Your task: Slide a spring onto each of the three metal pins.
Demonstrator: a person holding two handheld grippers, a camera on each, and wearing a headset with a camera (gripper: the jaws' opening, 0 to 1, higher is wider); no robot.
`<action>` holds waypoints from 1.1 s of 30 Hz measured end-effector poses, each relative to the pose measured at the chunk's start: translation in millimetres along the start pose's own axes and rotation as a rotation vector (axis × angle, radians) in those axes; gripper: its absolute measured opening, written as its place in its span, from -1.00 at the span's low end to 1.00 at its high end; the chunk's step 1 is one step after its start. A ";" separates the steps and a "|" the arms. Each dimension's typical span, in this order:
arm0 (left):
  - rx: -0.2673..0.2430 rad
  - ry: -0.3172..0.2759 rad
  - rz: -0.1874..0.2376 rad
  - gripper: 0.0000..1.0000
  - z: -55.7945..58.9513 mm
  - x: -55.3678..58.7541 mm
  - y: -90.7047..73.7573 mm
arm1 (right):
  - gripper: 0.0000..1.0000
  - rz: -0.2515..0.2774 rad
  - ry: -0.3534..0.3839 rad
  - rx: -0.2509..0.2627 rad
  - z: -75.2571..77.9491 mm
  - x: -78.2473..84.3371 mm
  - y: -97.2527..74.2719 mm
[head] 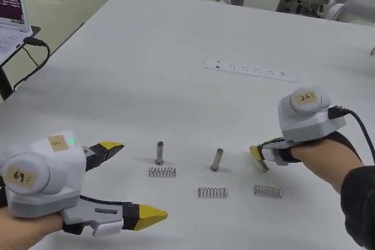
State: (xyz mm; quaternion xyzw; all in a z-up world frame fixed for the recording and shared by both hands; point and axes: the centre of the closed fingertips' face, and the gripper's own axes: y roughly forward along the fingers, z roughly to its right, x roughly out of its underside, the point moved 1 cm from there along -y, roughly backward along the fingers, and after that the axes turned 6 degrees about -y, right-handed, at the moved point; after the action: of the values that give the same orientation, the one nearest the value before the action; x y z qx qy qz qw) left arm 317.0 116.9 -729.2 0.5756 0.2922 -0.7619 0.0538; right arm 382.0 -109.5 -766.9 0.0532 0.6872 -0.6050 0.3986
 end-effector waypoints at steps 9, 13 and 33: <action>0.004 0.004 -0.001 0.81 1.3 -0.1 0.1 | -0.91 0.038 0.002 0.011 -2.1 -0.8 -12.4; 0.003 0.006 -0.001 0.81 1.4 -0.2 -0.1 | -0.91 0.056 0.013 0.016 -3.3 0.4 -16.2; 0.008 0.012 0.000 0.80 3.8 -1.4 -0.7 | -0.90 0.129 0.027 0.028 -11.0 4.0 -32.2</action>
State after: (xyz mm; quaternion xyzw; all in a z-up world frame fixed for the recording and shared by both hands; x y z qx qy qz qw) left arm 313.9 115.1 -727.0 0.5803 0.2893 -0.7596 0.0497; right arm 356.0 -109.9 -744.5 0.1111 0.6790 -0.5870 0.4267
